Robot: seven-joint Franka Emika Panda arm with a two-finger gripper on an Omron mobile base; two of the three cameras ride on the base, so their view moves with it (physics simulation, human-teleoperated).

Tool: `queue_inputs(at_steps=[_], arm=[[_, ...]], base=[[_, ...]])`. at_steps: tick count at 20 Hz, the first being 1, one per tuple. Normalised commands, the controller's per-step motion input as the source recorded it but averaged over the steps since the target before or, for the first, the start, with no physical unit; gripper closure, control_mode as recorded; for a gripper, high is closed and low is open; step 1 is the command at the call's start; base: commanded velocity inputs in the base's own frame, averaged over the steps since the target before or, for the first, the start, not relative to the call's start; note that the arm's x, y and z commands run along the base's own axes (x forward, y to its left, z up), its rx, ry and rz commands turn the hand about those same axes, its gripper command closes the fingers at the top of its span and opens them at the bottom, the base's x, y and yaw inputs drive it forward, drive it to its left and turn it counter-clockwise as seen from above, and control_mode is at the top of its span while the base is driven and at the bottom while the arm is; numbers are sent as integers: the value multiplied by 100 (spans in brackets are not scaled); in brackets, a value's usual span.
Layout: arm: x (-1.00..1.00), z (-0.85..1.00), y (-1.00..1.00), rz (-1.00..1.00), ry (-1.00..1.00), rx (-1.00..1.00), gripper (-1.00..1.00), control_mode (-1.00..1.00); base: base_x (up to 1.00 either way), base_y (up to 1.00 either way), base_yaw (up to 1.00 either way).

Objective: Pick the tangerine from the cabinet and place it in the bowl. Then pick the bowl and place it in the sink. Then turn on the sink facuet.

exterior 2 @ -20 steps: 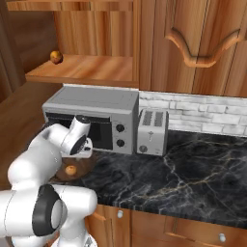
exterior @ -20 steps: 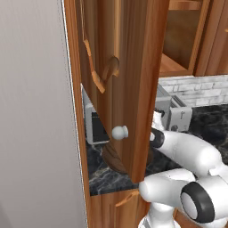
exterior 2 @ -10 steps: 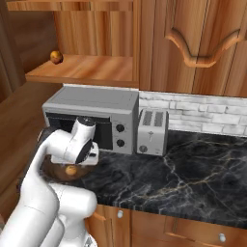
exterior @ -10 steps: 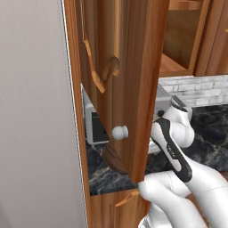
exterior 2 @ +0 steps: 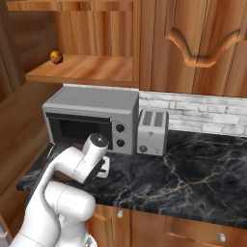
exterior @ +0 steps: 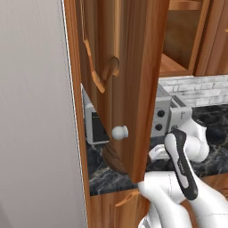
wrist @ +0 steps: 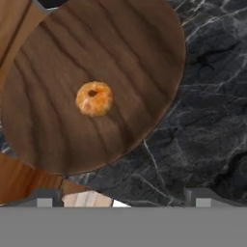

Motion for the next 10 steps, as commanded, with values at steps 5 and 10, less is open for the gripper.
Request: queue_inputs(at_steps=[5,10], arm=[[28,0,0,-11,0,13,-100,-100],[31,-23,2,-8,3,10,-100,-100]], base=[[0,0,0],[0,0,0]])
